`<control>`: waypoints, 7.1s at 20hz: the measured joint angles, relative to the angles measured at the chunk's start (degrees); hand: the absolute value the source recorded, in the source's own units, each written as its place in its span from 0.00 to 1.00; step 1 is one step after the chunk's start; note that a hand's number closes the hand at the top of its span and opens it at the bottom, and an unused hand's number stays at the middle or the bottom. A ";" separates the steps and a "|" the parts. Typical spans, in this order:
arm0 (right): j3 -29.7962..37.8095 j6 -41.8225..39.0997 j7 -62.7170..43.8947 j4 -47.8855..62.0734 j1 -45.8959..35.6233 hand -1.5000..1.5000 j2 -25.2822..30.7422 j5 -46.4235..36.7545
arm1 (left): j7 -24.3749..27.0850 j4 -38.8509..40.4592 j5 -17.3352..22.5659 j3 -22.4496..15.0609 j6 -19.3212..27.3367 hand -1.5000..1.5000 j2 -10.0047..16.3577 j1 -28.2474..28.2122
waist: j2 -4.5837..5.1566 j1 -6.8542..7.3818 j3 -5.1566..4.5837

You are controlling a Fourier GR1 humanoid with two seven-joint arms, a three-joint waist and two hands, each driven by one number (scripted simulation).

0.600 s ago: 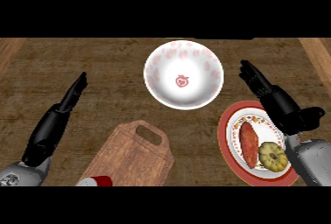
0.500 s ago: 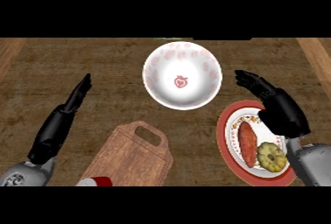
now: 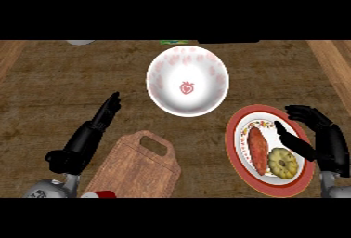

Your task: Pick the sweet potato from the plate and place it in the bowl

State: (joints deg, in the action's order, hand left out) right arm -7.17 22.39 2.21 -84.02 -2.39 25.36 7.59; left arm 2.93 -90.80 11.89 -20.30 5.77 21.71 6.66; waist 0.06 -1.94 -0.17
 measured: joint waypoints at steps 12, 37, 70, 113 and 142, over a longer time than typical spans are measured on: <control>-9.37 -6.01 -20.18 -1.51 -3.41 0.00 12.74 -17.73 | -3.36 2.08 0.28 -0.28 -2.31 0.50 -3.52 3.54 | -0.13 2.24 -0.09; -17.87 -41.55 -61.84 -6.58 -20.97 0.00 11.30 -2.24 | -4.91 2.03 -2.29 2.44 -4.79 0.50 -6.26 3.27 | -0.09 2.08 0.13; -11.16 -42.08 -51.32 1.17 -9.31 0.00 -0.60 -34.54 | -8.98 -1.21 -8.38 8.77 -11.38 0.50 -12.38 1.51 | -0.07 2.00 0.18; -19.16 -15.16 -69.49 28.43 -63.17 1.00 -24.59 -70.12 | -8.20 2.06 -12.08 7.75 -16.25 0.50 -17.64 5.44 | 0.94 9.36 0.02; -0.79 5.04 -57.60 56.13 -61.95 0.00 -24.86 -64.18 | -7.18 1.29 -11.80 11.19 -15.94 0.50 -16.15 2.95 | 0.84 4.83 0.20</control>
State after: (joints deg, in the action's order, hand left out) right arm -7.96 27.43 -55.39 -27.88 -64.33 0.49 -56.59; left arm -4.24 -89.51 0.09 -9.11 -10.17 5.55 9.60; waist 0.90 2.89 0.03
